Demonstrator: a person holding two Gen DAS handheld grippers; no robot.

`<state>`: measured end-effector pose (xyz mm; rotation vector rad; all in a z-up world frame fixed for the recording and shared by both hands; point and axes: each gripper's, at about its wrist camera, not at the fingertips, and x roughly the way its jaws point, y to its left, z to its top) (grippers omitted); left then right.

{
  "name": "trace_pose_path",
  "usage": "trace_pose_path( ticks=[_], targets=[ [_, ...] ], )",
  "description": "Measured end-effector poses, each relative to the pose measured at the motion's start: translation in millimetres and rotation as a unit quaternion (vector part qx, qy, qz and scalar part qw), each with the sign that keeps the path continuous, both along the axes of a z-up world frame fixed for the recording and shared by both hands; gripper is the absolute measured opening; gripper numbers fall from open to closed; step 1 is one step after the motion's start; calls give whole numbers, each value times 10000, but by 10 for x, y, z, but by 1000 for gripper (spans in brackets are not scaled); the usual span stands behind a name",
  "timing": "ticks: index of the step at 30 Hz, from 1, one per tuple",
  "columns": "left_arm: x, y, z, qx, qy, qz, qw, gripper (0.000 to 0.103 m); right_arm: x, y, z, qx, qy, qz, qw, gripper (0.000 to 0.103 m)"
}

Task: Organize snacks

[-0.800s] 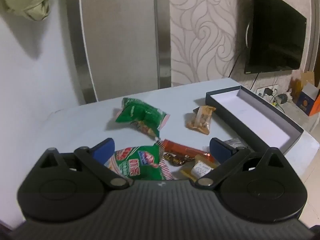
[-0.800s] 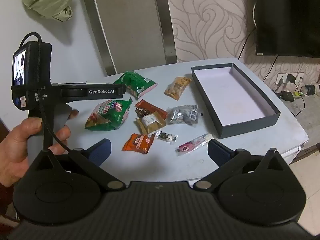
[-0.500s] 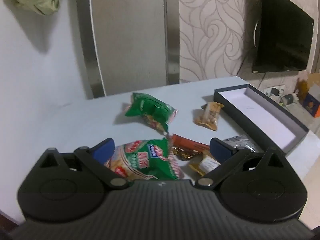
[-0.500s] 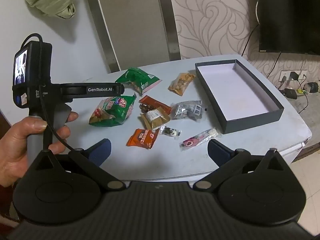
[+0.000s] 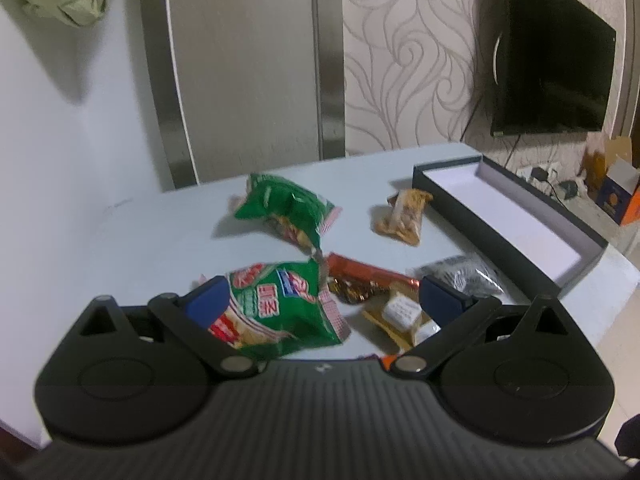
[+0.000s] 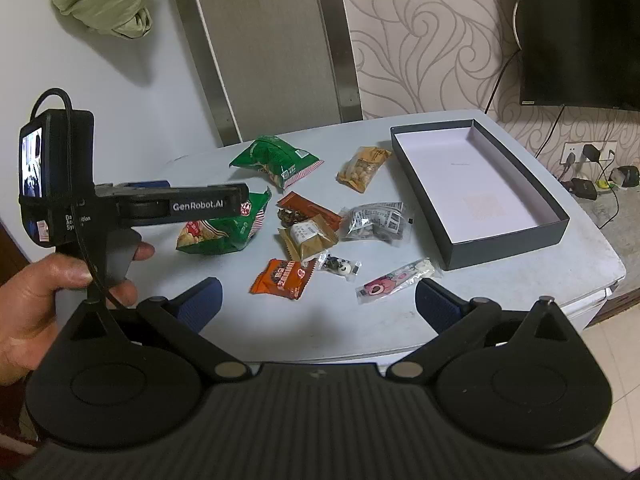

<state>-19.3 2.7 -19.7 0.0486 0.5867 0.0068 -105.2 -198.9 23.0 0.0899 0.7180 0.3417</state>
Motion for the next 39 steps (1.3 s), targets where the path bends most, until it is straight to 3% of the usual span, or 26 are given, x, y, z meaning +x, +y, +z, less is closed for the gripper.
trace_pose_path(
  ticks=[19, 39],
  targets=[
    [-26, 86, 40, 16, -230, 269, 9994, 103, -8, 62, 33, -20, -179, 181, 9997, 103],
    [11, 225, 29, -34, -196, 435, 9989, 103, 60, 157, -13, -55, -95, 266, 9996, 103]
  ],
)
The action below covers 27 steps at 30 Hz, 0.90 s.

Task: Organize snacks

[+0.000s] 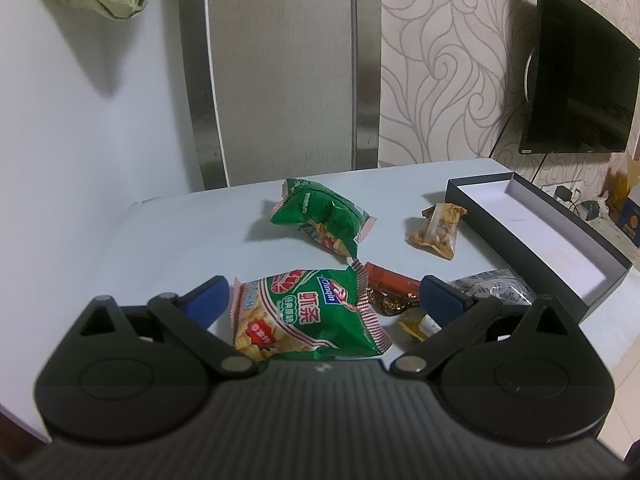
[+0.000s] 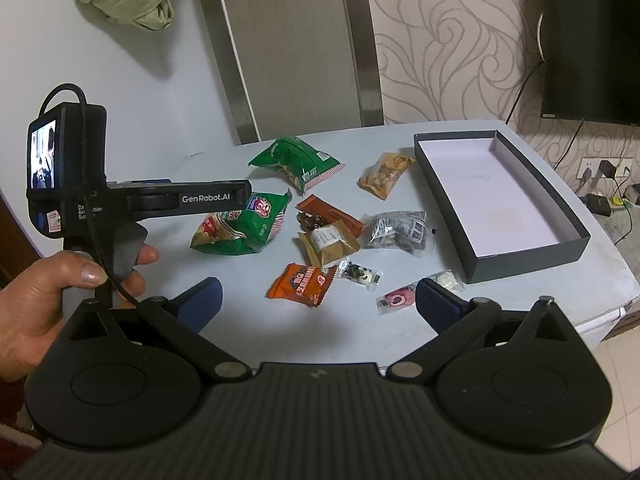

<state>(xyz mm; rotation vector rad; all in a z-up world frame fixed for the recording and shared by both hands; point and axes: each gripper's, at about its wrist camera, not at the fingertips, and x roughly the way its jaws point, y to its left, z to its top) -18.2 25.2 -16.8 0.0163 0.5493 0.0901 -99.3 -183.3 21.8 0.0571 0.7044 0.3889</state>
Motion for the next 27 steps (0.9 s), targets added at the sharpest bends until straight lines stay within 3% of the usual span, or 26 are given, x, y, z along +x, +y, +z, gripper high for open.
trace_pose_path(
  ticks=[27],
  targets=[
    [11, -15, -43, -6, 32, 1, 10000, 103, 35, -53, -1, 7, 90, -24, 10000, 103]
  ],
)
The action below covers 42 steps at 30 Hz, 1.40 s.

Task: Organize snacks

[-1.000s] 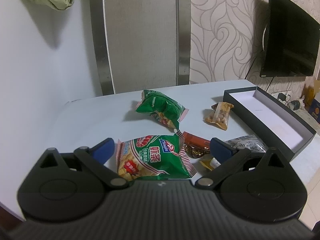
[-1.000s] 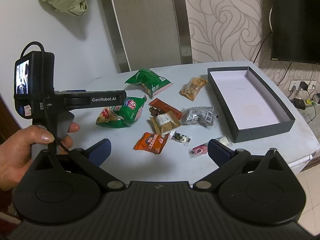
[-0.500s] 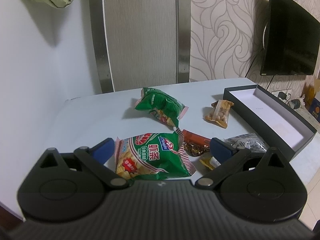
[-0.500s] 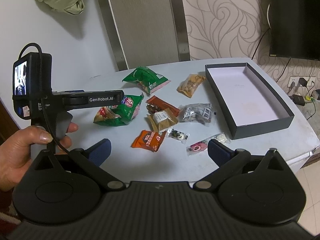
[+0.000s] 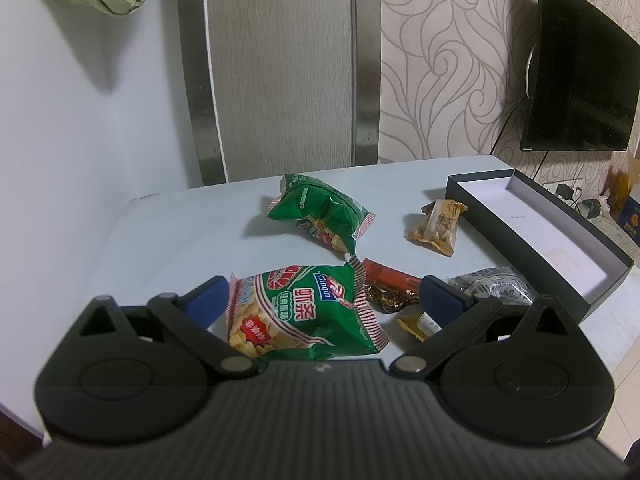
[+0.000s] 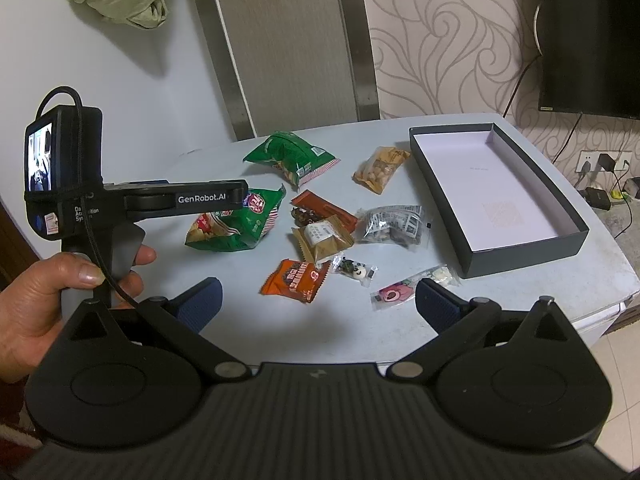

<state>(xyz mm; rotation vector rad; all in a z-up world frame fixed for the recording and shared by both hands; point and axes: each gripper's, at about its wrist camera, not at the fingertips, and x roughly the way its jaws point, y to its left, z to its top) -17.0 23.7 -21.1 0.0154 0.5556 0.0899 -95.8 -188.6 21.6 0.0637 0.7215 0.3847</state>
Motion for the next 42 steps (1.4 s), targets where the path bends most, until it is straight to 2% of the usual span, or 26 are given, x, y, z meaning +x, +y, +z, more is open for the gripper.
trace_pose_path(
  ticks=[12, 18, 24, 30, 37, 42],
  targets=[
    [35, 6, -57, -4, 75, 22, 10000, 103, 55, -28, -30, 14, 59, -7, 10000, 103],
    [-3, 15, -89, -80, -1, -116, 9999, 103, 105, -25, -65, 22, 110, 18, 9999, 103],
    [-108, -91, -152, -226, -90, -815, 9964, 103, 167, -41, -89, 4, 142, 9, 9999, 103],
    [-169, -258, -298, -243, -80, -1562, 9874, 103, 221, -100, -110, -65, 202, -113, 9997, 103],
    [-104, -341, -571, -271, 307, -1835, 9822, 103, 208, -195, -157, -227, 303, -347, 9987, 103],
    [6, -468, -795, -286, 715, -1806, 9805, 103, 182, -297, -175, -208, 382, -621, 9971, 103]
  ],
)
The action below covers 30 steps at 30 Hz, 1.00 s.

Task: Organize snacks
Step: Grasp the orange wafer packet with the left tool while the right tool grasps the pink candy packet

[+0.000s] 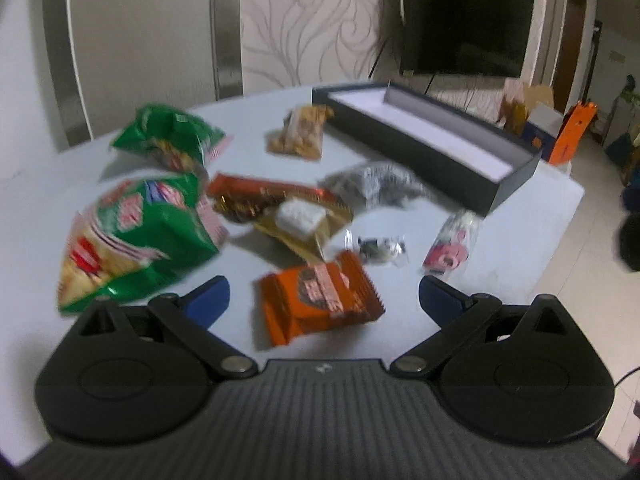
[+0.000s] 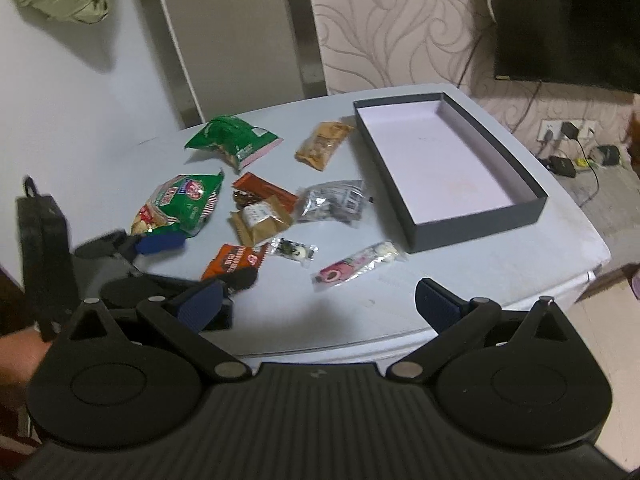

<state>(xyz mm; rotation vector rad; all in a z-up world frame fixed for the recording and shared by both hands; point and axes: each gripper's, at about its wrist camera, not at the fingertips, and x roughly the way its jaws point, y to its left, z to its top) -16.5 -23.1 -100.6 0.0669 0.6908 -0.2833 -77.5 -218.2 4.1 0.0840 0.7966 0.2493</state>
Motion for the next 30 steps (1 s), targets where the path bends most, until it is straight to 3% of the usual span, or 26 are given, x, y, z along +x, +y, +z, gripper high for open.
trace_pose_path(
  ticks=[3, 7, 8, 10, 12, 15, 18, 20, 23, 27, 30],
  targets=[
    [114, -2, -121, -50, 290, 236, 9993, 103, -17, 0, 8, -49, -6, -22, 10000, 103],
    [196, 14, -159, -116, 231, 425, 9988, 100, -21, -1, 14, -55, -33, -2, 10000, 103],
    [201, 14, -162, -116, 191, 443, 9988, 96, -12, 4, 10, -50, -43, 16, 10000, 103],
    [184, 7, -157, 15, 48, 469, 9989, 76, 14, 17, -9, -63, -112, 114, 9999, 103],
    [171, 25, -150, 117, -41, 445, 9989, 66, 65, 52, -61, -110, -160, 280, 9994, 103],
    [163, 88, -123, 71, -28, 412, 9991, 60, 173, 117, -210, -234, -233, 524, 9981, 103],
    [158, 149, -114, 88, -10, 462, 9989, 60, 349, 124, -427, -335, 13, 438, 9985, 102],
    [142, 206, -112, 113, -10, 477, 9988, 60, 468, 92, -554, -184, 209, 338, 9990, 91],
    [127, 284, -98, 95, 31, 481, 9988, 61, 623, 74, -718, -174, 356, 144, 9991, 85],
    [114, 358, -89, 125, 52, 465, 9988, 61, 804, 62, -846, 53, 430, -126, 9990, 84],
    [121, 394, -90, 145, 57, 423, 9990, 62, 931, 120, -929, -183, 351, -226, 9990, 84]
  ],
)
